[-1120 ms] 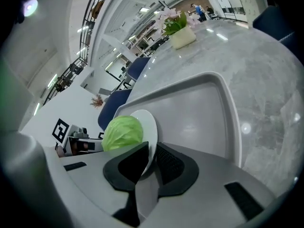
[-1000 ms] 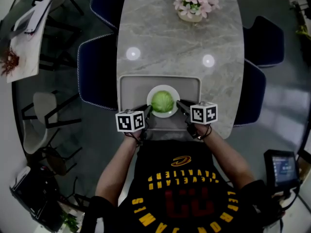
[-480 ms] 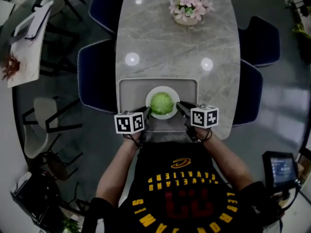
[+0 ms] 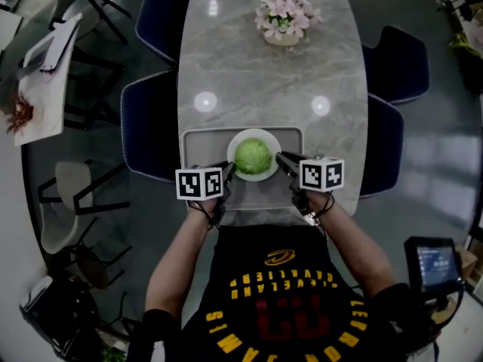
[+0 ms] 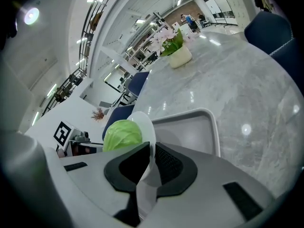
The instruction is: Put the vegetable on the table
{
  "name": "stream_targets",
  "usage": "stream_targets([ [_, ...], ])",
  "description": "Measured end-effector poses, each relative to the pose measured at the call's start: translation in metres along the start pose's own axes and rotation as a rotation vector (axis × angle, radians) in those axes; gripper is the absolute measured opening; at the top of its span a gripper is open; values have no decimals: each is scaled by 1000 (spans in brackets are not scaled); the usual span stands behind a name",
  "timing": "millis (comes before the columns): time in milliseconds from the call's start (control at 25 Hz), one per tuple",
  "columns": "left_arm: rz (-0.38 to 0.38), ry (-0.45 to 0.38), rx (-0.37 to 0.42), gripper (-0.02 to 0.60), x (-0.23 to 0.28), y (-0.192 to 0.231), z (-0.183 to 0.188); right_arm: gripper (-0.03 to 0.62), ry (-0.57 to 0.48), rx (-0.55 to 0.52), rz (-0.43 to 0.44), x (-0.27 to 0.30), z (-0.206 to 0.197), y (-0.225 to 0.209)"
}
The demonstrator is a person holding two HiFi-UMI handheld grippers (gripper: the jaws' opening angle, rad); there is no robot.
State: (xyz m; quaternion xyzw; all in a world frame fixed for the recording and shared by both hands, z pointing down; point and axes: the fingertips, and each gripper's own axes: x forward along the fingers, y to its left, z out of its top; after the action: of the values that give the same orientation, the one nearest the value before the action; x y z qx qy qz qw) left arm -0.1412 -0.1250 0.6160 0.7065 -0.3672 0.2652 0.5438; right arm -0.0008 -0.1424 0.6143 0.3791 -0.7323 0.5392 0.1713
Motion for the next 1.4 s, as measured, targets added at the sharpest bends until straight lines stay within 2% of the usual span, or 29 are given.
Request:
stream_targets([
  [440, -30, -6, 27, 49, 0, -9, 55, 43, -44, 34, 18, -2, 49, 3],
  [720, -40, -8, 16, 49, 8, -8, 84, 40, -52, 35, 27, 3, 81, 1],
  [1120, -49, 1, 17, 49, 30, -2, 128, 39, -60, 64, 45, 24, 120, -19],
  [1400, -62, 29, 42, 46, 51, -9, 149, 40, -71, 92, 22, 25, 135, -41],
])
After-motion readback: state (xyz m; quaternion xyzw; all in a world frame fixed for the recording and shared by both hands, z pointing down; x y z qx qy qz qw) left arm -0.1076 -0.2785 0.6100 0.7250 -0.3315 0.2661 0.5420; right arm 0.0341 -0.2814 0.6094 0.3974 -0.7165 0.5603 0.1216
